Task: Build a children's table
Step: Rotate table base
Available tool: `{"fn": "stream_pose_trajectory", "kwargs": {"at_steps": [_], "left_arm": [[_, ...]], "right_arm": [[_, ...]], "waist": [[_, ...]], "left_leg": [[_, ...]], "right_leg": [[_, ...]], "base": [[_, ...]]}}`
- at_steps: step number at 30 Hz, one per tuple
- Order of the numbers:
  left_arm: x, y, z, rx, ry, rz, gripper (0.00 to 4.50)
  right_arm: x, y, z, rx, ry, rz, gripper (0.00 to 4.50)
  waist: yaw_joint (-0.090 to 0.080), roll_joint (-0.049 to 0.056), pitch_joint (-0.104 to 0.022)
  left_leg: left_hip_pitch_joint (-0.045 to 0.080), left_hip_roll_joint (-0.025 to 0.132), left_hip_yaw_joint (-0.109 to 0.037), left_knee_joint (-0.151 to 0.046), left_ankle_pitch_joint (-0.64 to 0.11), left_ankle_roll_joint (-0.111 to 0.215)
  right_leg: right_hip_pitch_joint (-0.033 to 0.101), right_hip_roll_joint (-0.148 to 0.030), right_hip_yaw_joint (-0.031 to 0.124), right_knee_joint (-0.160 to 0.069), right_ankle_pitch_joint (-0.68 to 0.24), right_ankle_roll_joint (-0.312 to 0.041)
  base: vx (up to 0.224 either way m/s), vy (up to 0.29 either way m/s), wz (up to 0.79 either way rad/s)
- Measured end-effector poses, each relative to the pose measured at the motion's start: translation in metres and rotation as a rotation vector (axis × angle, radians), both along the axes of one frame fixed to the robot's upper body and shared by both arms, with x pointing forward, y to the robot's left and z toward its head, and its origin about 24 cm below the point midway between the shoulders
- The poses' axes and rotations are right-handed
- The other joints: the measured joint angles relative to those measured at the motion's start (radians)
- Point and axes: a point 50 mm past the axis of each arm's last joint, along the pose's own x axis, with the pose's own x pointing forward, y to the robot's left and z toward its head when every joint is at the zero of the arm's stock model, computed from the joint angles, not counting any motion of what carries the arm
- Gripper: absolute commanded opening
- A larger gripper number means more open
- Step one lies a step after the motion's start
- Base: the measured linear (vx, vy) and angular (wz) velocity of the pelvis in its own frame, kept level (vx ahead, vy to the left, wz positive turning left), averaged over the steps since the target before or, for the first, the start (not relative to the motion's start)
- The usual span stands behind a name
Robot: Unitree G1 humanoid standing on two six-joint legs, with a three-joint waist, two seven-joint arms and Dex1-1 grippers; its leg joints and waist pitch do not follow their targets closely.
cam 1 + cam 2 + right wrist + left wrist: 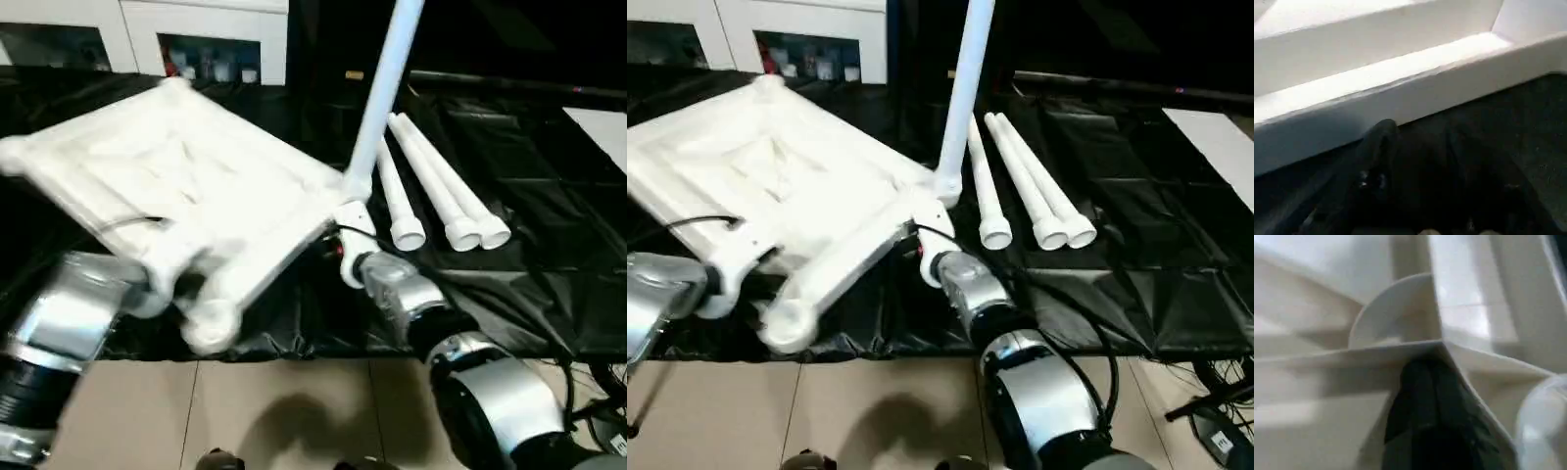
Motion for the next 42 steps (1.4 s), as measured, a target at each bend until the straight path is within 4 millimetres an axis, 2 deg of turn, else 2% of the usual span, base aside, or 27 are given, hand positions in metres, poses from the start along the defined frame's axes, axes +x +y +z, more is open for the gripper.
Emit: {"fn": "stream_pose_trajectory", "kwargs": {"at_steps": [5, 12, 17, 22, 24, 25, 28, 31, 32, 35, 38, 40, 42], "left_arm": [[0.009, -0.033, -0.006, -0.103, -0.004, -0.033, 0.00], [0.034, -0.068, 0.000, -0.152, -0.084, -0.033, 0.00], [0.059, -0.071, -0.006, -0.097, -0.209, 0.048, 0.00], [0.070, -0.052, 0.002, -0.044, -0.326, 0.130, 0.00], [0.067, -0.048, 0.012, -0.101, -0.397, 0.146, 0.00], [0.066, -0.048, 0.017, -0.142, -0.429, 0.155, 0.32], [0.061, -0.045, 0.030, -0.323, -0.538, 0.256, 0.46], [0.040, -0.044, 0.032, -0.462, -0.668, 0.352, 0.72], [0.024, -0.042, 0.025, -0.477, -0.698, 0.383, 0.80], [0.003, -0.040, 0.007, -0.470, -0.678, 0.462, 1.01], [-0.015, -0.046, 0.011, -0.462, -0.747, 0.478, 1.18], [-0.019, -0.052, 0.015, -0.463, -0.775, 0.467, 1.33], [-0.020, -0.055, 0.016, -0.463, -0.783, 0.469, 1.51]], "right_arm": [[0.001, -0.003, 0.000, 0.009, 0.005, 0.000, 1.37], [0.003, -0.001, 0.004, 0.028, -0.013, 0.018, 0.93], [0.011, -0.002, 0.016, 0.043, -0.077, -0.036, 0.93], [0.020, -0.013, 0.035, 0.117, -0.163, -0.097, 0.93], [0.023, -0.026, 0.046, 0.158, -0.229, -0.141, 0.93], [0.023, -0.033, 0.048, 0.163, -0.244, -0.159, 1.19], [0.013, -0.046, 0.048, 0.195, -0.281, -0.192, 1.33], [-0.018, -0.064, 0.044, 0.200, -0.331, -0.222, 1.58], [-0.037, -0.073, 0.043, 0.199, -0.347, -0.235, 1.65], [-0.062, -0.087, 0.042, 0.176, -0.344, -0.248, 1.91], [-0.087, -0.094, 0.049, 0.169, -0.370, -0.232, 2.05], [-0.094, -0.095, 0.050, 0.181, -0.358, -0.236, 2.31], [-0.096, -0.094, 0.050, 0.185, -0.349, -0.230, 2.43]], "waist": [[0.000, 0.000, 0.000], [-0.022, 0.000, 0.000], [-0.029, 0.006, 0.002], [-0.028, 0.011, 0.004], [-0.020, 0.015, 0.005], [-0.015, 0.015, 0.005], [-0.006, 0.015, 0.005], [0.003, 0.018, 0.005], [0.004, 0.020, 0.005], [-0.001, 0.021, 0.006], [-0.012, 0.022, 0.006], [-0.019, 0.025, 0.006], [-0.032, 0.032, 0.009]], "left_leg": [[-0.001, 0.000, 0.000, 0.001, 0.001, -0.001], [-0.002, -0.001, -0.004, 0.000, 0.001, -0.001], [-0.004, -0.001, -0.008, 0.002, 0.001, -0.001], [-0.005, -0.001, -0.013, 0.003, 0.001, -0.001], [-0.005, 0.000, -0.013, 0.003, 0.001, -0.001], [-0.006, 0.000, -0.013, 0.003, 0.001, -0.001], [-0.006, -0.001, -0.013, 0.004, 0.001, 0.000], [-0.006, 0.000, -0.014, 0.002, -0.001, 0.001], [-0.004, 0.000, -0.014, 0.001, -0.002, 0.002], [-0.002, 0.000, -0.014, 0.001, -0.002, 0.002], [0.000, 0.000, -0.016, -0.002, -0.002, 0.002], [0.006, -0.002, -0.018, -0.002, -0.003, 0.001], [0.020, -0.003, -0.024, -0.002, -0.010, -0.002]], "right_leg": [[0.000, 0.000, 0.000, 0.000, 0.001, 0.000], [-0.001, 0.002, -0.002, 0.000, 0.001, 0.000], [-0.002, 0.003, -0.003, 0.000, 0.002, -0.001], [-0.001, 0.003, -0.004, 0.000, 0.002, -0.001], [0.000, 0.002, -0.004, -0.001, 0.002, -0.001], [-0.001, 0.002, -0.005, -0.002, 0.002, -0.001], [0.000, 0.002, -0.005, -0.002, 0.002, -0.002], [0.003, 0.002, -0.006, -0.007, 0.002, -0.001], [0.006, 0.002, -0.006, -0.010, 0.001, 0.000], [0.007, 0.002, -0.005, -0.011, 0.002, 0.004], [0.011, 0.004, -0.006, -0.017, 0.002, 0.013], [0.016, 0.004, -0.006, -0.021, 0.001, 0.016], [0.024, 0.004, -0.014, -0.032, -0.001, 0.018]], "base": [[0.000, 0.000, 0.00], [0.000, 0.000, 0.00], [0.000, 0.000, 0.00], [0.000, 0.000, 0.00], [0.000, 0.000, 0.00], [0.000, 0.000, 0.00], [0.000, 0.000, 0.00], [0.000, 0.000, 0.00], [0.000, 0.000, 0.00], [0.000, 0.000, 0.00], [0.000, 0.000, 0.00], [0.000, 0.000, 0.00], [-0.026, 0.013, -0.06]]}}
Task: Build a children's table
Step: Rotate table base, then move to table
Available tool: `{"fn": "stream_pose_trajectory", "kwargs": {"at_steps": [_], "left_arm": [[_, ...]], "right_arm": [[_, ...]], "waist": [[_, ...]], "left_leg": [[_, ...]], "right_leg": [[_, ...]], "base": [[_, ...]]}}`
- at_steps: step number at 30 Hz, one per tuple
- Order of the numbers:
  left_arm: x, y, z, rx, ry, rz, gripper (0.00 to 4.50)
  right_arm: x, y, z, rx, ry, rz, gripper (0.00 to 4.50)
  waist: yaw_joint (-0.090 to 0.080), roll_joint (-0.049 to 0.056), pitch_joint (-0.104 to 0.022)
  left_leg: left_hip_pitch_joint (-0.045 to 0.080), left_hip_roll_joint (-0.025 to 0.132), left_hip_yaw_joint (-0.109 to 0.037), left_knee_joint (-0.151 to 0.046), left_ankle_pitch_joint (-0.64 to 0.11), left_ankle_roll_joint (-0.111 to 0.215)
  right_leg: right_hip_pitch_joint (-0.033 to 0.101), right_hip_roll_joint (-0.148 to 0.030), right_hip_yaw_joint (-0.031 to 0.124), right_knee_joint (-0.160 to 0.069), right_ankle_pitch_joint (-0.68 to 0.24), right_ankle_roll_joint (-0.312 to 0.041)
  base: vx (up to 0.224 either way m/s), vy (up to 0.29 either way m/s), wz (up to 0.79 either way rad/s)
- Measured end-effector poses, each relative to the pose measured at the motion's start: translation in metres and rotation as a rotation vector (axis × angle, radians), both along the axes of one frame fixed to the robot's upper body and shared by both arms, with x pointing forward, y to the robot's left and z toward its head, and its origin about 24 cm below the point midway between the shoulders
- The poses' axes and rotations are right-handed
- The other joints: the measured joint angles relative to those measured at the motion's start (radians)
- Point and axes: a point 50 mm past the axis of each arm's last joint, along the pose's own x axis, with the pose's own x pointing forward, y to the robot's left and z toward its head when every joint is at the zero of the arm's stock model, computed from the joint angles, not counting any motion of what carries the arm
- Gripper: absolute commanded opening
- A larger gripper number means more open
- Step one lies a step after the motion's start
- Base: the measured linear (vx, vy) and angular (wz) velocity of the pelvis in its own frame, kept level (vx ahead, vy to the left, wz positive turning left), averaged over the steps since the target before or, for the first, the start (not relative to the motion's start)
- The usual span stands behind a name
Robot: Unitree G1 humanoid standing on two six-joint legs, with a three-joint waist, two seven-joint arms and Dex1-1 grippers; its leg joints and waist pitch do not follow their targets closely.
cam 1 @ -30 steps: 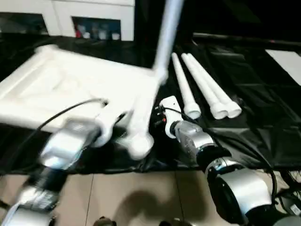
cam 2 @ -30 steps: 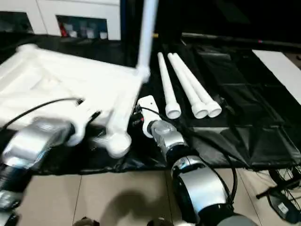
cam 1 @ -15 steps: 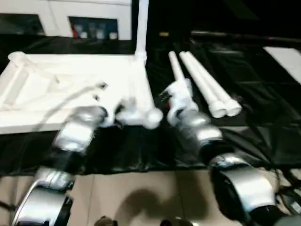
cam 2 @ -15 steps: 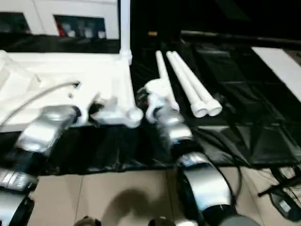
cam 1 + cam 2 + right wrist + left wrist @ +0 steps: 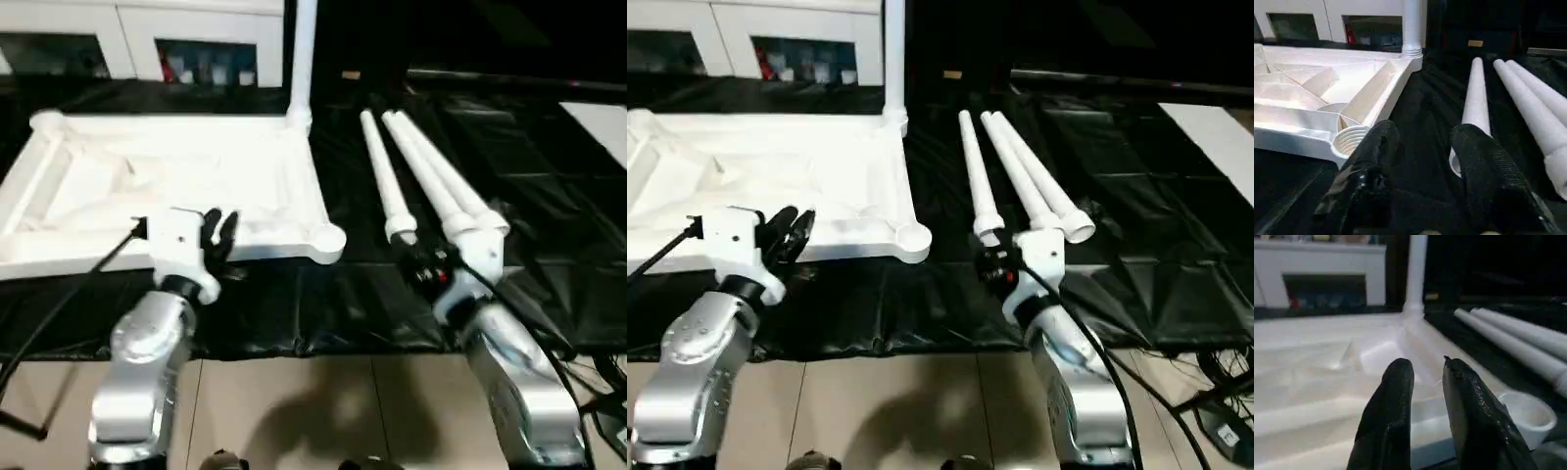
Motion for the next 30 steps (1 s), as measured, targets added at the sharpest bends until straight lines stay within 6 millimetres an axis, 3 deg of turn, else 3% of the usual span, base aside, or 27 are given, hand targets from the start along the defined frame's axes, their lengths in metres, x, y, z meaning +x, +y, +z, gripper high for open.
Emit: {"fn": "stream_pose_trajectory", "kwargs": {"at_steps": [1, 2, 3, 4, 5, 6, 7, 8, 9, 11, 12, 14, 16, 17, 19, 20, 21, 22, 23, 24, 25, 26, 27, 28, 29, 30], "left_arm": [[0.000, -0.001, -0.001, -0.003, 0.000, 0.005, 1.54], [-0.001, -0.002, -0.001, -0.005, 0.000, 0.008, 1.58], [-0.001, -0.002, -0.001, -0.006, -0.005, 0.014, 1.65], [-0.001, -0.001, 0.000, 0.000, -0.009, 0.021, 1.65], [-0.001, -0.002, 0.001, -0.003, -0.014, 0.023, 1.81], [-0.003, -0.003, 0.001, -0.012, -0.017, 0.029, 1.90], [-0.005, -0.005, -0.002, -0.023, -0.008, 0.032, 1.95], [-0.007, -0.009, -0.004, -0.033, 0.001, 0.025, 2.00], [-0.007, -0.013, -0.005, -0.035, 0.004, 0.011, 2.12], [-0.008, -0.015, -0.002, -0.033, -0.007, 0.009, 2.35], [-0.008, -0.013, 0.000, -0.029, -0.017, 0.023, 2.40], [-0.008, -0.010, 0.000, -0.025, -0.017, 0.041, 2.49], [-0.008, -0.006, 0.000, -0.014, -0.018, 0.064, 2.57], [-0.008, -0.006, 0.000, -0.014, -0.018, 0.069, 2.77], [-0.009, -0.014, 0.001, -0.028, -0.023, 0.044, 2.87], [-0.010, -0.014, 0.000, -0.027, -0.020, 0.042, 2.94], [-0.011, -0.011, -0.002, -0.022, -0.013, 0.057, 2.94], [-0.013, 0.000, -0.005, -0.007, -0.002, 0.100, 3.06], [-0.015, 0.008, -0.009, 0.001, 0.018, 0.134, 3.18], [-0.015, 0.008, -0.007, -0.001, 0.009, 0.136, 3.27], [-0.014, 0.006, -0.003, -0.006, -0.010, 0.130, 3.32], [-0.013, 0.002, 0.002, -0.014, -0.032, 0.119, 3.39], [-0.013, -0.002, -0.001, -0.024, -0.019, 0.110, 3.49], [-0.013, -0.010, -0.002, -0.037, -0.014, 0.079, 3.58], [-0.014, -0.014, -0.003, -0.039, -0.010, 0.064, 3.67], [-0.014, -0.014, -0.002, -0.035, -0.012, 0.062, 3.67]], "right_arm": [[-0.002, 0.000, 0.001, 0.000, 0.003, 0.001, 2.50], [-0.005, 0.000, 0.000, 0.002, 0.011, -0.001, 2.62], [-0.007, 0.000, 0.001, 0.003, 0.019, -0.003, 2.74], [-0.009, 0.001, 0.002, 0.007, 0.024, -0.006, 2.74], [-0.012, 0.000, 0.002, 0.005, 0.029, -0.012, 2.83], [-0.012, -0.001, 0.004, -0.001, 0.034, -0.015, 2.91], [-0.013, -0.002, 0.004, -0.006, 0.040, -0.020, 2.98], [-0.013, -0.004, 0.005, -0.006, 0.045, -0.030, 3.07], [-0.013, -0.006, 0.004, -0.003, 0.052, -0.039, 3.17], [-0.013, -0.008, 0.003, -0.007, 0.066, -0.042, 3.40], [-0.013, -0.006, 0.003, -0.006, 0.070, -0.033, 3.49], [-0.014, 0.000, 0.003, -0.005, 0.071, -0.007, 3.63], [-0.014, 0.004, 0.005, -0.005, 0.066, 0.021, 3.73], [-0.015, 0.003, 0.005, -0.011, 0.069, 0.025, 3.92], [-0.016, -0.002, 0.002, -0.023, 0.086, 0.011, 4.05], [-0.015, -0.002, 0.003, -0.027, 0.085, 0.014, 4.11], [-0.013, 0.001, 0.005, -0.023, 0.080, 0.022, 4.11], [-0.011, 0.012, 0.009, -0.005, 0.066, 0.064, 4.21], [-0.012, 0.020, 0.012, 0.015, 0.058, 0.095, 4.36], [-0.013, 0.020, 0.013, 0.012, 0.053, 0.097, 4.44], [-0.013, 0.018, 0.014, 0.002, 0.049, 0.092, 4.49], [-0.013, 0.013, 0.014, -0.012, 0.050, 0.080, 4.50], [-0.014, 0.007, 0.010, -0.021, 0.066, 0.058, 4.50], [-0.014, 0.001, 0.007, -0.031, 0.080, 0.031, 4.50], [-0.013, -0.004, 0.005, -0.037, 0.091, 0.009, 4.50], [-0.012, -0.005, 0.005, -0.038, 0.094, -0.004, 4.50]], "waist": [[-0.010, 0.008, 0.004], [-0.024, 0.022, 0.010], [-0.029, 0.032, 0.013], [-0.032, 0.032, 0.015], [-0.037, 0.014, 0.010], [-0.036, -0.007, 0.004], [-0.034, -0.004, 0.001], [-0.022, 0.007, -0.005], [-0.019, 0.021, -0.010], [-0.009, 0.038, -0.022], [-0.009, 0.040, -0.028], [-0.012, 0.036, -0.030], [-0.015, 0.034, -0.033], [-0.015, 0.036, -0.039], [-0.014, 0.043, -0.047], [-0.014, 0.044, -0.051], [-0.027, 0.038, -0.053], [-0.040, 0.035, -0.054], [-0.041, 0.035, -0.054], [-0.046, 0.024, -0.058], [-0.053, 0.006, -0.060], [-0.059, -0.035, -0.056], [-0.062, -0.046, -0.053], [-0.052, -0.035, -0.051], [-0.045, -0.039, -0.048], [-0.039, -0.034, -0.046]], "left_leg": [[0.009, 0.002, -0.006, 0.001, -0.005, 0.000], [0.023, 0.010, -0.020, 0.000, -0.017, 0.000], [0.028, 0.021, -0.028, -0.005, -0.020, -0.001], [0.032, 0.017, -0.026, -0.005, -0.020, -0.002], [0.040, 0.008, -0.016, -0.001, -0.020, -0.002], [0.051, 0.004, -0.013, 0.008, -0.028, -0.013], [0.042, -0.002, -0.019, 0.019, -0.049, -0.009], [0.029, -0.003, -0.024, 0.043, -0.080, 0.017], [0.015, -0.005, -0.028, 0.049, -0.089, 0.033], [0.015, -0.005, -0.031, 0.044, -0.080, 0.019], [0.017, -0.001, -0.030, 0.035, -0.062, 0.000], [0.036, -0.001, -0.027, 0.028, -0.061, 0.000], [0.045, -0.006, -0.024, 0.018, -0.069, 0.010], [0.021, -0.018, -0.036, 0.026, -0.076, 0.034], [-0.016, -0.025, -0.062, 0.057, -0.099, 0.127], [-0.018, -0.039, -0.084, 0.058, -0.106, 0.142], [-0.009, -0.056, -0.117, 0.052, -0.110, 0.143], [0.005, -0.075, -0.150, 0.048, -0.116, 0.136], [0.040, -0.086, -0.159, 0.036, -0.125, 0.122], [0.059, -0.097, -0.158, 0.026, -0.133, 0.108], [0.073, -0.111, -0.146, 0.021, -0.140, 0.089], [0.093, -0.134, -0.126, 0.025, -0.154, 0.068], [0.101, -0.135, -0.115, 0.041, -0.167, 0.083], [0.085, -0.135, -0.108, 0.103, -0.172, 0.145], [0.064, -0.145, -0.105, 0.153, -0.171, 0.151], [0.038, -0.158, -0.102, 0.176, -0.164, 0.139]], "right_leg": [[0.015, 0.000, -0.020, -0.018, 0.000, 0.000], [0.043, 0.000, -0.055, -0.047, -0.002, 0.000], [0.067, -0.006, -0.074, -0.041, -0.018, 0.000], [0.068, -0.019, -0.072, 0.013, -0.066, -0.007], [0.081, -0.032, -0.051, 0.054, -0.093, -0.007], [0.089, -0.031, -0.025, 0.075, -0.107, 0.012], [0.089, -0.025, -0.028, 0.067, -0.111, 0.010], [0.092, -0.021, -0.028, 0.060, -0.112, 0.009], [0.092, -0.014, -0.030, 0.052, -0.111, 0.008], [0.099, -0.001, -0.029, 0.036, -0.110, 0.006], [0.105, 0.002, -0.030, 0.027, -0.108, 0.006], [0.112, 0.001, -0.019, 0.022, -0.109, 0.002], [0.123, -0.001, -0.017, 0.009, -0.119, -0.008], [0.140, 0.000, -0.024, -0.014, -0.118, 0.017], [0.163, -0.002, -0.060, -0.054, -0.118, 0.027], [0.180, -0.002, -0.080, -0.069, -0.121, 0.042], [0.162, -0.008, -0.076, -0.027, -0.137, 0.043], [0.123, -0.006, -0.063, 0.069, -0.151, 0.044], [0.074, 0.004, -0.045, 0.145, -0.161, 0.046], [0.035, 0.003, -0.035, 0.158, -0.160, 0.051], [-0.004, -0.003, -0.011, 0.140, -0.149, 0.048], [-0.015, -0.016, 0.028, 0.096, -0.077, -0.010], [0.000, -0.007, 0.042, 0.103, -0.100, -0.003], [0.017, 0.008, 0.055, 0.091, -0.106, -0.015], [0.035, 0.016, 0.063, 0.077, -0.105, -0.017], [0.065, 0.024, 0.062, 0.055, -0.105, -0.022]], "base": [[-0.051, 0.026, -0.12], [-0.022, 0.036, -0.20], [-0.059, 0.024, -0.30], [-0.059, 0.024, -0.30], [0.000, 0.000, 0.00], [0.055, -0.077, -0.11], [0.055, -0.077, -0.11], [0.082, -0.047, -0.19], [0.103, -0.016, -0.03], [0.098, -0.005, 0.00], [0.139, 0.020, 0.08], [0.142, 0.021, 0.09], [0.150, 0.034, 0.03], [0.199, 0.045, 0.20], [0.214, 0.046, 0.50], [0.227, 0.042, 0.73], [0.220, -0.030, 0.54], [0.220, -0.030, 0.54], [0.112, -0.112, 0.01], [-0.019, -0.106, -0.17], [-0.019, -0.106, -0.17], [0.023, -0.128, -0.04], [0.154, -0.112, 0.09], [0.154, -0.112, 0.09], [0.165, -0.067, 0.05], [0.135, -0.040, -0.04]]}}
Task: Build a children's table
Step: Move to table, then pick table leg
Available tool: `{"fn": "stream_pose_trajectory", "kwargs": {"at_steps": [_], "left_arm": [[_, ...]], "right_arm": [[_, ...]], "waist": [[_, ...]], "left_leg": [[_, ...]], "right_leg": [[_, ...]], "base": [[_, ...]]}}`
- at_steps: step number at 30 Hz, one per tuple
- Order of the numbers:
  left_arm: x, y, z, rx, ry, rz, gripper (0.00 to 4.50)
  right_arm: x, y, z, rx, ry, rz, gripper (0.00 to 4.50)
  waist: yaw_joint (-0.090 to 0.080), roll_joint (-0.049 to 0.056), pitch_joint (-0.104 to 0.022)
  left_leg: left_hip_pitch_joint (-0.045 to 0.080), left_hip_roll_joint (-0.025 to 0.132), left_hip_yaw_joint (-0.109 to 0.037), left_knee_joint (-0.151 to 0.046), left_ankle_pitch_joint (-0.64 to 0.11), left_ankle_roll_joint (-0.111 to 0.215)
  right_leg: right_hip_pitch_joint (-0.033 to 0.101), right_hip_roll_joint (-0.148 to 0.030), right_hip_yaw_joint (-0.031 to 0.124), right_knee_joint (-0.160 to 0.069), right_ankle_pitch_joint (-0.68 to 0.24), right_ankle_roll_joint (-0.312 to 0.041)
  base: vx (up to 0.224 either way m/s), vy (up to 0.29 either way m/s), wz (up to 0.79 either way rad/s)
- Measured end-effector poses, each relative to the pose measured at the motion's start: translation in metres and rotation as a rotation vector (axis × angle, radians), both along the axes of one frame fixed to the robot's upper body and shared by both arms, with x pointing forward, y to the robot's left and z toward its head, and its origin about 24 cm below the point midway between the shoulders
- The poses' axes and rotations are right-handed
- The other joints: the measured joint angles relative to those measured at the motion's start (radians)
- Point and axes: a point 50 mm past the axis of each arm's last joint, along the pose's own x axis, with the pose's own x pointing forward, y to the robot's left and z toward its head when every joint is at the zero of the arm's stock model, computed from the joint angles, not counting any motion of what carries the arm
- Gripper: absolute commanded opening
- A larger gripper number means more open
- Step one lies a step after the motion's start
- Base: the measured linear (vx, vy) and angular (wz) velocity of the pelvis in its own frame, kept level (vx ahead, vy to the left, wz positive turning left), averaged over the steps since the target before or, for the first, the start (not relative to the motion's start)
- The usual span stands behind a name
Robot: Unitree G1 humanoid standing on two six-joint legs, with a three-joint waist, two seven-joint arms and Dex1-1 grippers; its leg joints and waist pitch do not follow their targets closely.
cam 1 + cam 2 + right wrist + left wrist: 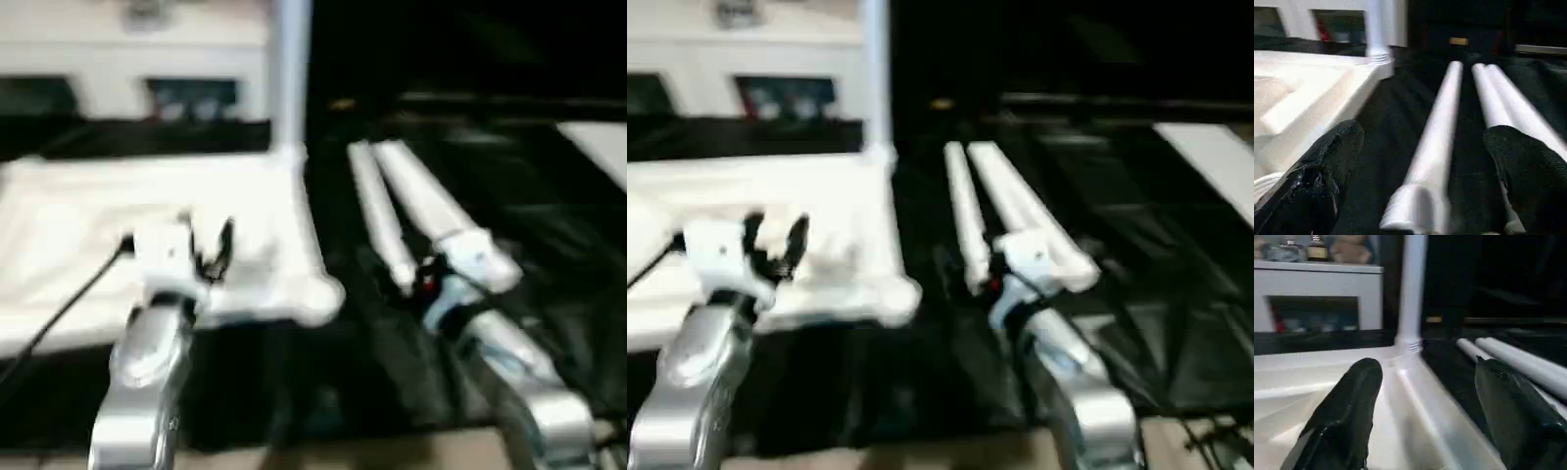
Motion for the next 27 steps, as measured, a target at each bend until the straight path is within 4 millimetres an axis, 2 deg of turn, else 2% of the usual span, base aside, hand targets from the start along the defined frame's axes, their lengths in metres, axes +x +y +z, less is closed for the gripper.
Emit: {"fn": "stream_pose_trajectory", "kwargs": {"at_steps": [1, 2, 3, 4, 5, 6, 7, 8, 9, 10, 11, 12, 14, 16, 21, 24, 27], "left_arm": [[0.000, 0.001, 0.001, 0.006, -0.002, -0.002, 3.74], [-0.001, 0.003, 0.001, 0.019, -0.005, -0.013, 3.84], [-0.001, 0.003, 0.002, 0.024, -0.009, -0.023, 3.94], [-0.001, 0.002, 0.003, 0.028, -0.012, -0.037, 4.11], [-0.002, 0.004, 0.000, 0.041, 0.005, -0.052, 4.11], [-0.002, 0.007, -0.001, 0.054, 0.016, -0.060, 4.19], [-0.001, 0.009, -0.002, 0.071, 0.027, -0.075, 4.29], [-0.001, 0.010, -0.003, 0.085, 0.039, -0.098, 4.39], [-0.001, 0.009, -0.004, 0.106, 0.049, -0.132, 4.39], [0.000, 0.007, -0.003, 0.133, 0.058, -0.188, 4.46], [0.000, 0.001, -0.002, 0.154, 0.064, -0.257, 4.46], [-0.001, -0.001, -0.003, 0.156, 0.071, -0.296, 4.46], [-0.002, -0.001, -0.005, 0.176, 0.110, -0.381, 4.46], [-0.003, 0.003, -0.007, 0.182, 0.148, -0.433, 4.46], [-0.004, 0.008, -0.002, 0.213, 0.218, -0.587, 4.46], [-0.008, 0.008, 0.000, 0.235, 0.273, -0.701, 4.46], [-0.010, 0.007, 0.004, 0.246, 0.292, -0.752, 4.46]], "right_arm": [[0.002, -0.001, 0.002, -0.011, -0.003, -0.016, 4.50], [0.007, -0.002, 0.006, -0.027, -0.015, -0.033, 4.50], [0.010, -0.002, 0.010, -0.039, -0.026, -0.047, 4.50], [0.012, -0.004, 0.012, -0.048, -0.031, -0.062, 4.50], [0.015, -0.002, 0.009, -0.044, -0.002, -0.060, 4.50], [0.019, -0.001, 0.010, -0.044, 0.008, -0.053, 4.50], [0.024, -0.001, 0.012, -0.051, 0.014, -0.049, 4.50], [0.029, -0.001, 0.016, -0.062, 0.018, -0.045, 4.50], [0.034, -0.001, 0.017, -0.070, 0.036, -0.043, 4.50], [0.040, -0.002, 0.016, -0.080, 0.066, -0.044, 4.50], [0.047, -0.005, 0.016, -0.093, 0.097, -0.055, 4.50], [0.051, -0.007, 0.016, -0.100, 0.114, -0.064, 4.50], [0.065, -0.006, 0.015, -0.111, 0.180, -0.066, 4.50], [0.076, -0.006, 0.011, -0.120, 0.236, -0.069, 4.50], [0.098, -0.004, -0.003, -0.130, 0.370, -0.073, 4.50], [0.108, -0.002, -0.010, -0.112, 0.447, -0.057, 4.50], [0.111, -0.001, -0.017, -0.105, 0.494, -0.044, 4.50]], "waist": [[0.006, 0.009, 0.002], [0.014, 0.028, 0.006], [0.021, 0.058, 0.003], [0.026, 0.081, 0.003], [0.028, 0.082, 0.005], [0.024, 0.075, 0.004], [0.023, 0.073, 0.003], [0.025, 0.073, 0.003], [0.025, 0.073, 0.003], [0.025, 0.071, 0.003], [0.029, 0.068, 0.005], [0.031, 0.065, 0.007], [0.028, 0.066, 0.011], [0.027, 0.063, 0.015], [0.028, 0.060, 0.021], [0.030, 0.058, 0.021], [0.033, 0.057, 0.021]], "left_leg": [[-0.020, -0.001, 0.002, -0.005, 0.009, -0.015], [-0.049, 0.006, 0.002, -0.042, 0.034, -0.053], [-0.065, 0.028, 0.000, -0.100, 0.068, -0.062], [-0.077, 0.054, -0.002, -0.124, 0.152, -0.063], [-0.082, 0.059, -0.003, -0.116, 0.149, -0.058], [-0.086, 0.054, -0.003, -0.112, 0.147, -0.053], [-0.092, 0.048, -0.003, -0.108, 0.146, -0.051], [-0.094, 0.040, -0.002, -0.107, 0.146, -0.051], [-0.094, 0.036, -0.001, -0.108, 0.147, -0.051], [-0.093, 0.036, 0.002, -0.113, 0.150, -0.054], [-0.093, 0.036, 0.008, -0.129, 0.158, -0.058], [-0.090, 0.039, 0.021, -0.143, 0.162, -0.059], [-0.090, 0.055, 0.043, -0.147, 0.165, -0.061], [-0.086, 0.065, 0.054, -0.147, 0.166, -0.063], [-0.086, 0.070, 0.060, -0.147, 0.166, -0.065], [-0.094, 0.074, 0.064, -0.147, 0.171, -0.071], [-0.094, 0.086, 0.082, -0.146, 0.173, -0.075]], "right_leg": [[0.020, 0.011, -0.002, -0.014, 0.003, -0.008], [0.039, 0.022, -0.021, -0.025, 0.000, -0.015], [0.049, 0.041, -0.037, -0.027, -0.005, -0.015], [0.055, 0.054, -0.057, -0.022, -0.012, -0.012], [0.050, 0.046, -0.068, -0.011, -0.015, -0.005], [0.038, 0.039, -0.063, -0.001, -0.014, -0.004], [0.025, 0.027, -0.052, 0.003, -0.009, 0.005], [0.011, 0.003, -0.044, -0.004, 0.004, 0.032], [0.008, -0.008, -0.039, -0.011, 0.013, 0.051], [0.010, -0.012, -0.041, -0.011, 0.016, 0.056], [0.006, -0.018, -0.044, -0.015, 0.019, 0.048], [0.003, -0.026, -0.049, -0.018, 0.024, 0.046], [-0.002, -0.027, -0.053, -0.016, 0.030, 0.039], [-0.004, -0.027, -0.055, -0.013, 0.033, 0.036], [-0.019, -0.027, -0.056, -0.008, 0.034, 0.035], [-0.025, -0.028, -0.056, -0.008, 0.048, 0.024], [-0.029, -0.027, -0.056, -0.007, 0.050, 0.024]], "base": [[0.135, -0.040, -0.04], [0.114, 0.020, -0.05], [0.116, 0.065, -0.02], [0.116, 0.065, -0.02], [0.103, 0.084, -0.03], [0.078, 0.081, -0.04], [0.078, 0.081, -0.04], [0.039, 0.073, -0.04], [0.000, 0.000, 0.00], [0.000, 0.000, 0.00], [-0.066, -0.003, -0.03], [0.000, 0.000, 0.00], [-0.090, -0.033, -0.01], [-0.108, -0.032, -0.07], [-0.054, -0.007, -0.08], [0.000, 0.000, 0.00], [0.000, 0.000, 0.00]]}}
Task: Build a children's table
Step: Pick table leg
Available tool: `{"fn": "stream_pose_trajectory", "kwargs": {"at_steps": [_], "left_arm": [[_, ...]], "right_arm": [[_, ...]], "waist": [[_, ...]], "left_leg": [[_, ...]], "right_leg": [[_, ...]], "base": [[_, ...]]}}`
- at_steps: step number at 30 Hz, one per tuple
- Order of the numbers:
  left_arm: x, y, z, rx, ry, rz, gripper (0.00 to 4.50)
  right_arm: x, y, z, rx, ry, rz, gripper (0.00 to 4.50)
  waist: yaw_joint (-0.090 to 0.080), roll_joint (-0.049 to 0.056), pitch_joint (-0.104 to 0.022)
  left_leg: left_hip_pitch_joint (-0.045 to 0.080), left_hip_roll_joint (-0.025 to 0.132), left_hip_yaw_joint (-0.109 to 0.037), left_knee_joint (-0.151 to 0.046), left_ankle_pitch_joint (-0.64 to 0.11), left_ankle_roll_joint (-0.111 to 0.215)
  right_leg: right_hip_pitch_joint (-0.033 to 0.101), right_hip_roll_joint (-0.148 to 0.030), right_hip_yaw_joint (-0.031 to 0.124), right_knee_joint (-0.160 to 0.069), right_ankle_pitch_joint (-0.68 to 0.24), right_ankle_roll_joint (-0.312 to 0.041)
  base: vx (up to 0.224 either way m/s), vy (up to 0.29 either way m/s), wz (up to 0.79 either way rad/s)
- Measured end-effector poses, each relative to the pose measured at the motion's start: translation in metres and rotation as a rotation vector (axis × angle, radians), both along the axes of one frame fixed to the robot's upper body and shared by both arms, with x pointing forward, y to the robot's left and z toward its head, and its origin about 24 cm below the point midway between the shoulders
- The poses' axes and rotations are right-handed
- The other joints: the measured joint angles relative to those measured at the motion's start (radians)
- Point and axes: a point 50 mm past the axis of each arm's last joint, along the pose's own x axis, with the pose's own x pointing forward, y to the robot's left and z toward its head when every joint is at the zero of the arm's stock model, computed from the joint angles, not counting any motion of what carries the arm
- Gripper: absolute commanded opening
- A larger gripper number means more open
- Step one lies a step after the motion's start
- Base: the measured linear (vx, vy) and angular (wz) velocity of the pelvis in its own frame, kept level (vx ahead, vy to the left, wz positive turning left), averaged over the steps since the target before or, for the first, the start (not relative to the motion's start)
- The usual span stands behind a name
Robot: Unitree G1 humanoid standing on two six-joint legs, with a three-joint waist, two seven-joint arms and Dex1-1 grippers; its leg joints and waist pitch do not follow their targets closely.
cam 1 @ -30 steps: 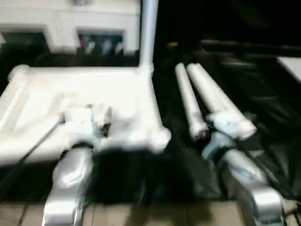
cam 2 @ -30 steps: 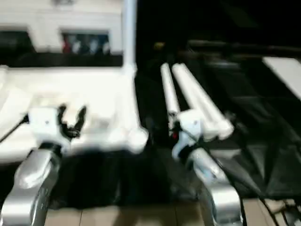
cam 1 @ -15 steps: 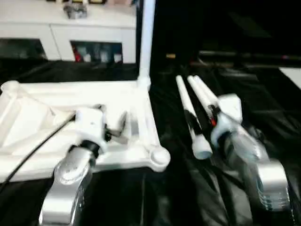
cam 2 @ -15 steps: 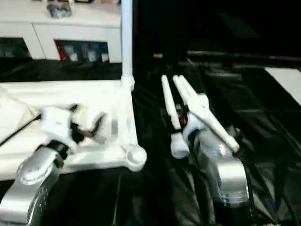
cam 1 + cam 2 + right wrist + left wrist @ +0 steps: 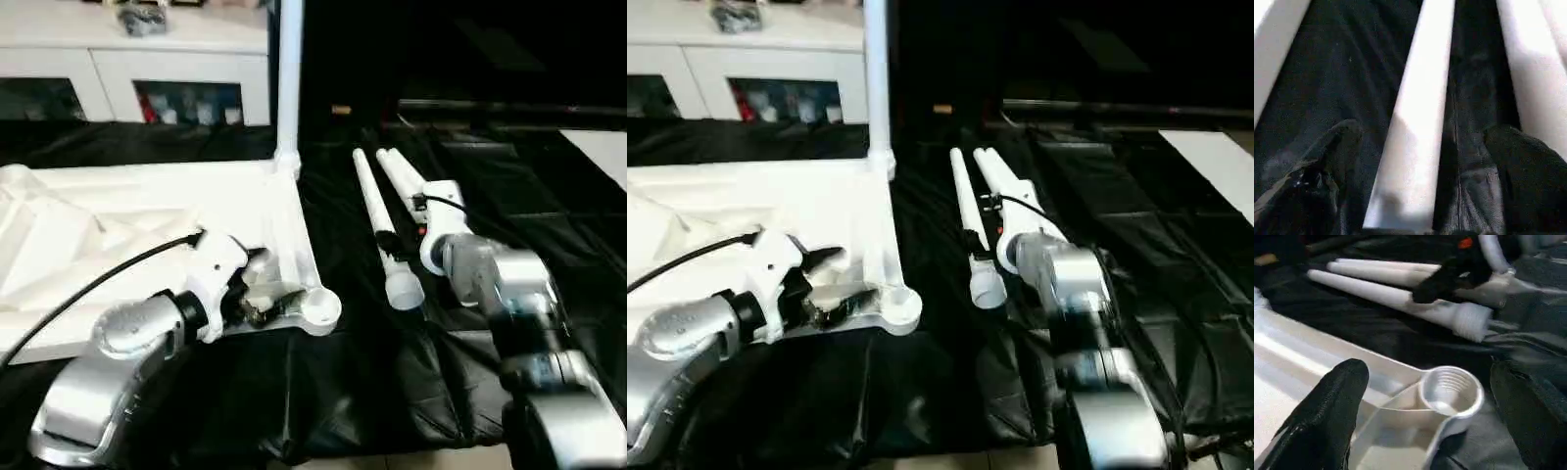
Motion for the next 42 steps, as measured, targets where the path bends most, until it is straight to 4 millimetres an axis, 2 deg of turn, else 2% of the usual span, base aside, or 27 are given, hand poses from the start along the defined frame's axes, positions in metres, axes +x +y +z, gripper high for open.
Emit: {"fn": "stream_pose_trajectory", "kwargs": {"at_steps": [5, 7, 8, 11, 15, 20, 26, 31, 34, 37, 40, 42], "left_arm": [[-0.004, -0.001, 0.004, 0.008, 0.022, -0.036, 4.50], [-0.004, -0.003, 0.005, 0.004, 0.024, -0.042, 4.50], [-0.005, -0.003, 0.005, 0.000, 0.033, -0.046, 4.50], [-0.007, -0.006, 0.006, -0.001, 0.045, -0.064, 4.50], [-0.007, -0.008, 0.006, -0.001, 0.059, -0.072, 4.50], [-0.004, -0.011, 0.010, 0.004, 0.035, -0.066, 4.50], [-0.001, -0.011, 0.012, -0.001, 0.022, -0.032, 4.50], [0.004, -0.003, 0.011, -0.007, -0.003, 0.045, 4.50], [0.015, -0.002, 0.009, -0.076, 0.021, 0.146, 4.50], [0.038, 0.000, 0.014, -0.123, -0.003, 0.240, 4.50], [0.055, 0.001, 0.018, -0.189, -0.007, 0.336, 4.50], [0.065, -0.008, 0.021, -0.321, 0.058, 0.364, 4.50]], "right_arm": [[0.004, 0.001, -0.006, 0.048, 0.075, 0.006, 3.99], [0.004, 0.001, -0.007, 0.069, 0.087, 0.004, 3.99], [0.004, 0.001, -0.009, 0.083, 0.104, 0.007, 3.75], [0.004, 0.003, -0.012, 0.116, 0.138, 0.018, 3.53], [0.006, 0.000, -0.013, 0.128, 0.147, 0.023, 3.21], [0.008, -0.003, -0.015, 0.127, 0.156, 0.019, 2.77], [0.010, -0.004, -0.016, 0.137, 0.162, 0.007, 2.27], [0.011, -0.002, -0.016, 0.164, 0.144, 0.000, 1.90], [0.012, -0.001, -0.016, 0.189, 0.128, -0.006, 1.86], [0.014, 0.002, -0.013, 0.273, 0.074, -0.031, 1.85], [0.020, 0.000, -0.001, 0.399, -0.082, -0.064, 1.84], [0.017, -0.003, 0.013, 0.535, -0.215, -0.044, 1.84]], "waist": [[0.004, -0.001, 0.000], [0.007, -0.001, 0.000], [0.009, -0.002, 0.001], [0.014, -0.006, 0.002], [0.022, -0.013, 0.006], [0.029, -0.016, 0.007], [0.028, -0.021, 0.006], [0.028, -0.022, 0.005], [0.032, -0.020, 0.006], [0.041, -0.015, 0.009], [0.050, -0.011, 0.011], [0.060, -0.010, 0.012]], "left_leg": [[-0.004, 0.010, 0.014, 0.000, 0.002, 0.003], [-0.004, 0.014, 0.021, 0.000, 0.002, 0.004], [-0.003, 0.016, 0.024, 0.000, 0.003, 0.004], [-0.002, 0.019, 0.029, 0.000, 0.003, 0.004], [0.000, 0.021, 0.030, -0.001, 0.003, 0.004], [0.000, 0.021, 0.031, -0.001, 0.003, 0.004], [0.000, 0.022, 0.032, -0.001, 0.003, 0.003], [0.001, 0.022, 0.032, -0.001, 0.003, 0.003], [0.001, 0.022, 0.033, -0.001, 0.003, 0.003], [0.001, 0.022, 0.033, -0.002, 0.003, 0.003], [0.001, 0.023, 0.034, -0.002, 0.003, 0.003], [-0.001, 0.024, 0.035, -0.002, 0.004, 0.003]], "right_leg": [[-0.009, 0.001, 0.000, 0.000, 0.000, 0.000], [-0.010, 0.001, 0.000, -0.001, -0.001, -0.001], [-0.010, 0.001, 0.001, -0.001, -0.001, -0.001], [-0.011, 0.001, 0.002, -0.001, -0.001, -0.001], [-0.011, 0.001, 0.001, 0.000, -0.001, -0.001], [-0.011, 0.001, 0.001, 0.000, 0.000, -0.001], [-0.011, 0.001, 0.001, 0.000, 0.000, -0.001], [-0.011, 0.001, 0.001, 0.000, 0.000, -0.001], [-0.011, 0.001, 0.001, 0.000, 0.001, -0.002], [-0.011, 0.001, 0.001, 0.000, 0.003, -0.003], [-0.012, 0.001, 0.001, 0.000, 0.004, -0.003], [-0.012, 0.001, -0.001, -0.002, 0.004, -0.003]], "base": [[0.000, 0.000, 0.00], [0.000, 0.000, 0.00], [0.000, 0.000, 0.00], [0.000, 0.000, 0.00], [0.000, 0.000, 0.00], [0.000, 0.000, 0.00], [0.000, 0.000, 0.00], [0.000, 0.000, 0.00], [0.000, 0.000, 0.00], [0.000, 0.000, 0.00], [0.000, 0.000, 0.00], [0.000, 0.000, 0.00]]}}
